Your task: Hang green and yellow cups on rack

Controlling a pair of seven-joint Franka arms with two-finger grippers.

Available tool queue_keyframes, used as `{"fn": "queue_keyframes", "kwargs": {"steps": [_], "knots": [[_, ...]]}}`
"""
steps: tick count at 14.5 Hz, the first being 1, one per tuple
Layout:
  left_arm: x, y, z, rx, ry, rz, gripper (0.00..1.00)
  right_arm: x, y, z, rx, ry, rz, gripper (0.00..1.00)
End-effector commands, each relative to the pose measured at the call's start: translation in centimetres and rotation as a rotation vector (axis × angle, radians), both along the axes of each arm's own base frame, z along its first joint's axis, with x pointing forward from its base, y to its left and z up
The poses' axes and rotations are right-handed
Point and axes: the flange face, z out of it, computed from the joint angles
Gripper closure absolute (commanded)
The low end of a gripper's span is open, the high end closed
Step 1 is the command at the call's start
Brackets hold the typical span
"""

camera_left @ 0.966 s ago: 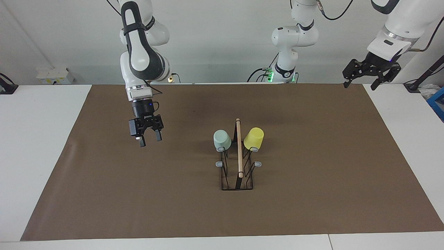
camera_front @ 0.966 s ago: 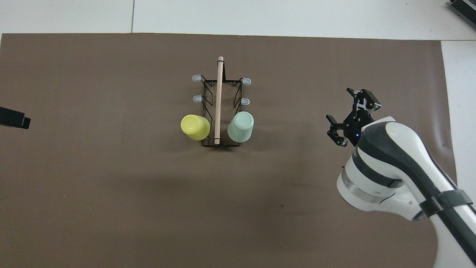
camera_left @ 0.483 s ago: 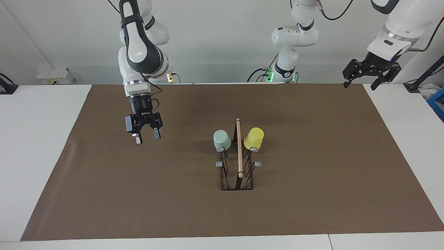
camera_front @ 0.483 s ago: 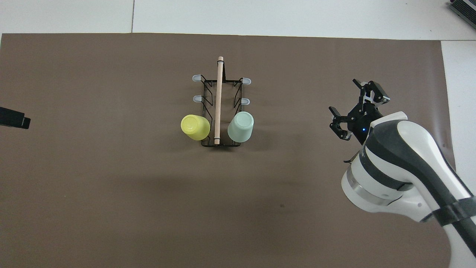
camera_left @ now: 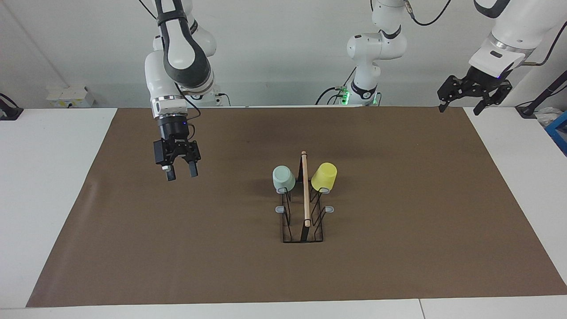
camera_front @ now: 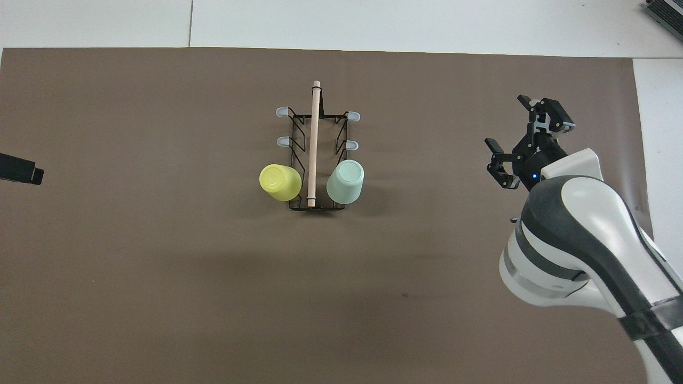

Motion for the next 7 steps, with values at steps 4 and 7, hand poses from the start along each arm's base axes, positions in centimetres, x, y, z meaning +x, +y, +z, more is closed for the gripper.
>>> {"fn": "queue_keyframes", "kwargs": {"steps": [4, 7], "knots": [[-0.8, -0.2, 0.1, -0.014, 0.004, 0.006, 0.0, 0.8, -1.2, 2.7, -0.186, -0.078, 0.116, 0.0], [-0.8, -0.2, 0.1, -0.014, 0.006, 0.006, 0.0, 1.4, -2.8, 3.5, -0.263, -0.097, 0.131, 0.0]]}}
